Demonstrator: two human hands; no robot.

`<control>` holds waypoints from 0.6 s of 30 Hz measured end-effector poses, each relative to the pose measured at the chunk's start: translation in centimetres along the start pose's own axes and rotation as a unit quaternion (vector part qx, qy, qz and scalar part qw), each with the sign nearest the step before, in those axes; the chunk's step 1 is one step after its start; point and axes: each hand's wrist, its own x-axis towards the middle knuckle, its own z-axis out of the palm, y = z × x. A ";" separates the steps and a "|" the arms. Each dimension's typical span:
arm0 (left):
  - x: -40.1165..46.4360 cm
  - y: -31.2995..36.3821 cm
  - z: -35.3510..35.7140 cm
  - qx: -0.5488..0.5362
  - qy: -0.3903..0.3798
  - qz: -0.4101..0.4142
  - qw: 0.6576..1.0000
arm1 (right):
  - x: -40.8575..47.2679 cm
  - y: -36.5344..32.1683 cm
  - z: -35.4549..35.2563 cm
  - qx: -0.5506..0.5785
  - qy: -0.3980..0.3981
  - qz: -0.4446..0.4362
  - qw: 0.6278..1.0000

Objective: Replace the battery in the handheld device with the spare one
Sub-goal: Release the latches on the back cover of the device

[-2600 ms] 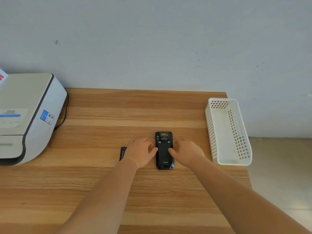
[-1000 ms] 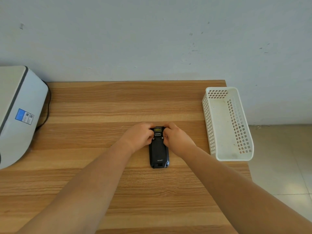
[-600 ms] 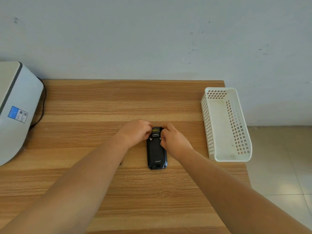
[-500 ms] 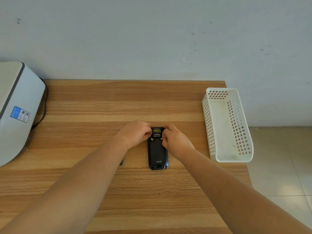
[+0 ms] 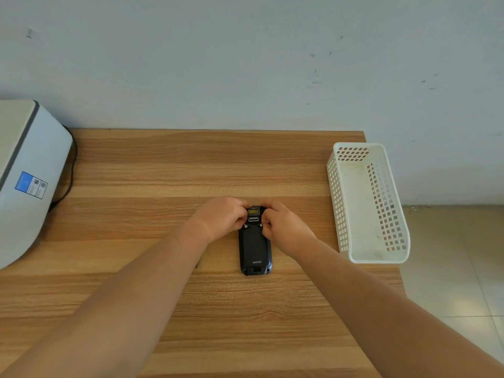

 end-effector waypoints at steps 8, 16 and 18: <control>0.4 -0.4 -0.6 -0.013 -0.042 -0.009 0.999 | 0.6 0.3 -0.7 -0.031 -0.040 -0.006 0.999; 0.3 -0.4 -0.4 -0.013 -0.051 -0.017 0.998 | 0.9 0.5 -0.4 -0.120 -0.026 -0.067 0.990; 0.3 -0.4 -0.3 -0.015 -0.047 -0.017 0.999 | 1.0 0.7 -0.2 -0.143 -0.026 -0.079 0.986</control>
